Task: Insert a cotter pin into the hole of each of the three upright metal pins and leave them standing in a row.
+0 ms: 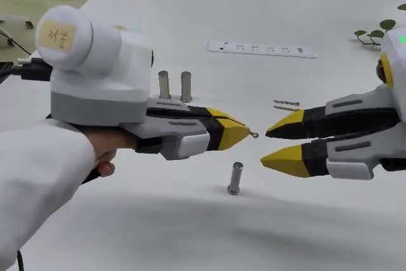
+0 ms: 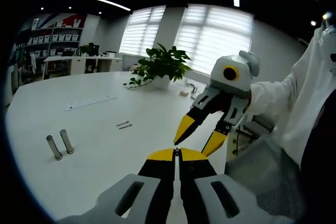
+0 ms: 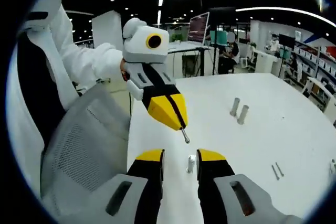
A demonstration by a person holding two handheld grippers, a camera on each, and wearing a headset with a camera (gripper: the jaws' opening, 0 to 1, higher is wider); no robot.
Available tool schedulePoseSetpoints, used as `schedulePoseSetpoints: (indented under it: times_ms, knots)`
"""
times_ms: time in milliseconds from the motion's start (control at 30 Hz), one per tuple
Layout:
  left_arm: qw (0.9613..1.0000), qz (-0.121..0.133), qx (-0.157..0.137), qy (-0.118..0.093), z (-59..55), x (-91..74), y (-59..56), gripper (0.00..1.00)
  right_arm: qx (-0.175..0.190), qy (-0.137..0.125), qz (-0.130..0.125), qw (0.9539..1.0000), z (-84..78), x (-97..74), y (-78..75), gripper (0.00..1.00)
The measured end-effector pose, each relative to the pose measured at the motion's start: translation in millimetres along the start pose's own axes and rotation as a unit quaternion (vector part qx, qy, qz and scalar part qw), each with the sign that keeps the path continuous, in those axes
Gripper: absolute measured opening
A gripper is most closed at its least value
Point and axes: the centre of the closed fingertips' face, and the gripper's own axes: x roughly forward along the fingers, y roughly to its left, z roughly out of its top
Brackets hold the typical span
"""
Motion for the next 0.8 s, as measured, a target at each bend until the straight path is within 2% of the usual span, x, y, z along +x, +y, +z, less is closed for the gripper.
schedulePoseSetpoints:
  times_ms: [133,233,467,800]
  knots:
    - [0.9993,-0.011,0.034,0.005,-2.4,-1.4,-5.8,0.00,0.017,-0.005,0.021,0.9996,0.5,1.0,4.7,0.16]
    - [0.9975,-0.023,0.066,0.002,-2.8,-2.7,-12.7,0.00,0.024,-0.006,0.034,0.9991,0.7,2.3,8.7,0.15]
    - [0.9953,-0.040,0.088,-0.002,-2.0,-2.5,-21.1,0.00,0.027,-0.010,0.060,0.9978,1.9,5.0,16.7,0.09]
    - [0.9928,-0.061,0.103,-0.004,-1.3,-1.4,-30.9,0.00,0.020,-0.012,0.068,0.9974,2.9,6.1,20.9,0.01]
